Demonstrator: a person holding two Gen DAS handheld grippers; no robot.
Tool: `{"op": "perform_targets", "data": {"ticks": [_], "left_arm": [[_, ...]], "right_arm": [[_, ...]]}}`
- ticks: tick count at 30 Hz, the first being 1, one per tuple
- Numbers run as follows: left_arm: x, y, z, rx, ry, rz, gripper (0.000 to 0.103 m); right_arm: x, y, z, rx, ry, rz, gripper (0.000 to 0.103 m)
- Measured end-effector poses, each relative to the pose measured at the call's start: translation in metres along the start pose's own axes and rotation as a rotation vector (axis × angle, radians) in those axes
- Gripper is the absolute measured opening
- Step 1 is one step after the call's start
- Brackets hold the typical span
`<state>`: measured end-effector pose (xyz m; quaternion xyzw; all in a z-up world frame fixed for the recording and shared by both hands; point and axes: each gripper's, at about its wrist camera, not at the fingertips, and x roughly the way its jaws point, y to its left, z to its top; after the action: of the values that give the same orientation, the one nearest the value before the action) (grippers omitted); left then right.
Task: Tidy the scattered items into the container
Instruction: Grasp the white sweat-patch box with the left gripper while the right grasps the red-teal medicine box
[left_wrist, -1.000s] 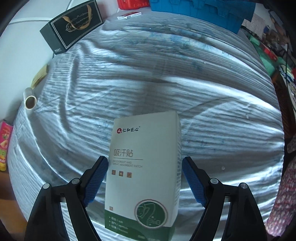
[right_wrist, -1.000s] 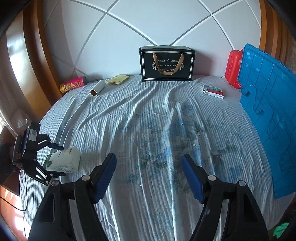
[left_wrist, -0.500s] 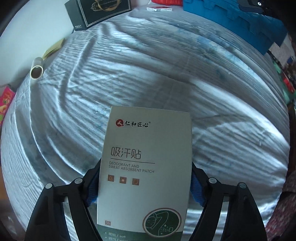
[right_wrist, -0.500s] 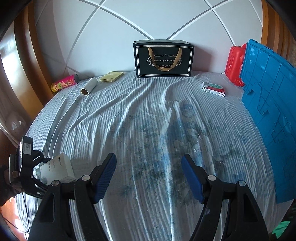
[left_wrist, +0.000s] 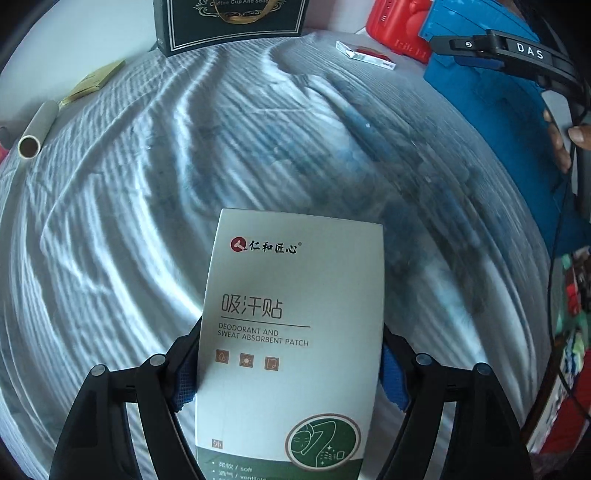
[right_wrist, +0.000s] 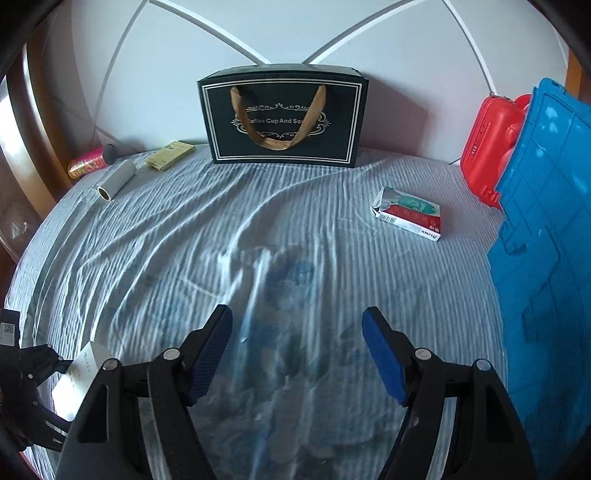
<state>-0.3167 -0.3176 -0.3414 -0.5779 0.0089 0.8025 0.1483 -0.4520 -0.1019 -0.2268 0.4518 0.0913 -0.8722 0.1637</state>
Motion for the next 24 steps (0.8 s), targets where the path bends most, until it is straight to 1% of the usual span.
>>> {"op": "perform_targets", "data": {"ticks": [4,6,7,9,11,13,14,20,24], "left_arm": [[0.020,-0.022,0.047,-0.060,-0.013,0.034,0.078],[0.029,-0.028,0.065,-0.082,-0.011,0.065,0.078],[0.034,-0.031,0.072,-0.091,-0.004,0.075,0.078],[0.040,-0.033,0.080,-0.105,0.000,0.087,0.078],[0.043,-0.034,0.085,-0.107,-0.003,0.100,0.078],[0.045,-0.035,0.086,-0.103,-0.008,0.122,0.078],[0.046,-0.036,0.087,-0.103,-0.008,0.129,0.078],[0.049,-0.040,0.086,-0.084,-0.015,0.145,0.079],[0.052,-0.042,0.089,-0.074,-0.019,0.143,0.080]], "right_arm": [[0.039,-0.053,0.038,-0.018,0.035,-0.010,0.072],[0.062,-0.076,0.054,-0.010,0.072,-0.028,0.072],[0.072,-0.089,0.060,0.011,0.083,-0.023,0.072],[0.090,-0.113,0.074,0.053,0.096,-0.010,0.072],[0.107,-0.136,0.089,0.097,0.087,0.007,0.072],[0.127,-0.158,0.105,0.159,0.085,0.041,0.072],[0.139,-0.168,0.113,0.189,0.098,0.059,0.072],[0.165,-0.173,0.115,0.193,0.163,0.117,0.072],[0.182,-0.176,0.117,0.195,0.207,0.155,0.072]]}}
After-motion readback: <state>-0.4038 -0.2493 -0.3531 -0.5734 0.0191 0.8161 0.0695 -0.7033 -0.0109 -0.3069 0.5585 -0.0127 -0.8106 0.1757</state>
